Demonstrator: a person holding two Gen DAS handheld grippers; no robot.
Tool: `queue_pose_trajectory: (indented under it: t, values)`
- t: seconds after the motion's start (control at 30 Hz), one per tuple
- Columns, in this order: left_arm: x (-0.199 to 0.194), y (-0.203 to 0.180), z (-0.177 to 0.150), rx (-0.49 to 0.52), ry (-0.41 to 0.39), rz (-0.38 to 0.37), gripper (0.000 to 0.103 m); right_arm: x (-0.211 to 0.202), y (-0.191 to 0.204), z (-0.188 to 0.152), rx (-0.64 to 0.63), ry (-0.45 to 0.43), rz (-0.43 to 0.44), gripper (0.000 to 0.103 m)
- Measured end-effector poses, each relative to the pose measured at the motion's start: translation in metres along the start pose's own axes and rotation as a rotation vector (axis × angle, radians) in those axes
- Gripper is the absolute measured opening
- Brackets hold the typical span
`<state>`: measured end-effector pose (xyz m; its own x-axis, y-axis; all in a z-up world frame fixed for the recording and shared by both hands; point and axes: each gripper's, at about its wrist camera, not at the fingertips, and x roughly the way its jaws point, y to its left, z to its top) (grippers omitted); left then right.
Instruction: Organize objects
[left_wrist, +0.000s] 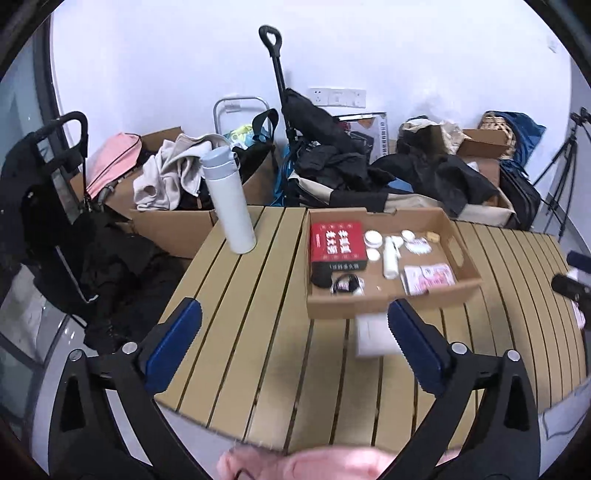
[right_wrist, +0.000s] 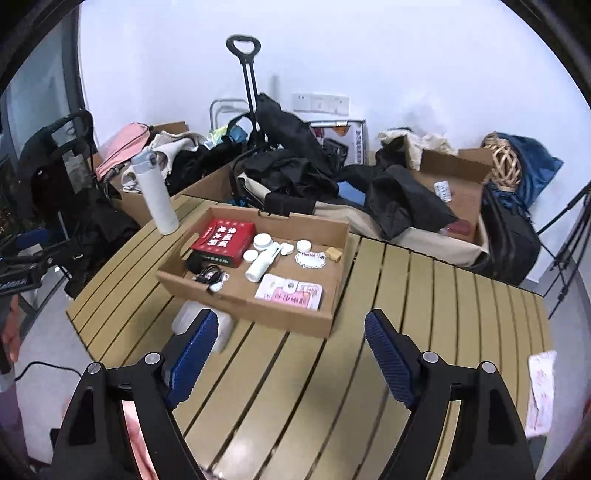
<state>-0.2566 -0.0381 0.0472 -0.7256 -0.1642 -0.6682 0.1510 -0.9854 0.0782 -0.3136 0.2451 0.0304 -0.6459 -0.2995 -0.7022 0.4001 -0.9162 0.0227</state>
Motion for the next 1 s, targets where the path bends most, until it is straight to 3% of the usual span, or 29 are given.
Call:
queue_pose_trajectory:
  t: [0.2, 0.3, 0.47, 0.6, 0.73, 0.87, 1.0]
  values:
    - [-0.057, -0.004, -0.032, 0.002, -0.043, -0.015, 0.103, -0.048, 0.010, -0.031, 0.035, -0.041, 0.022, 0.085]
    - [-0.079, -0.006, -0.058, -0.020, -0.023, -0.015, 0.103, -0.069, 0.021, -0.050, 0.036, -0.063, 0.038, 0.085]
    - [-0.109, -0.011, -0.121, -0.083, 0.003, -0.125, 0.103, -0.110, 0.049, -0.117, 0.037, -0.196, 0.079, 0.085]
    - [-0.108, -0.031, -0.133, 0.022, 0.041, -0.121, 0.103, -0.102, 0.059, -0.152, 0.048, -0.132, 0.131, 0.085]
    - [-0.114, -0.034, -0.131, -0.007, 0.013, -0.174, 0.103, -0.099, 0.057, -0.159, 0.068, -0.110, 0.131, 0.084]
    - [-0.099, -0.037, -0.137, 0.001, 0.054, -0.134, 0.103, -0.093, 0.058, -0.162, 0.064, -0.082, 0.091, 0.084]
    - [-0.072, -0.032, -0.143, -0.027, 0.109, -0.140, 0.103, -0.072, 0.058, -0.168, 0.054, -0.036, 0.127, 0.068]
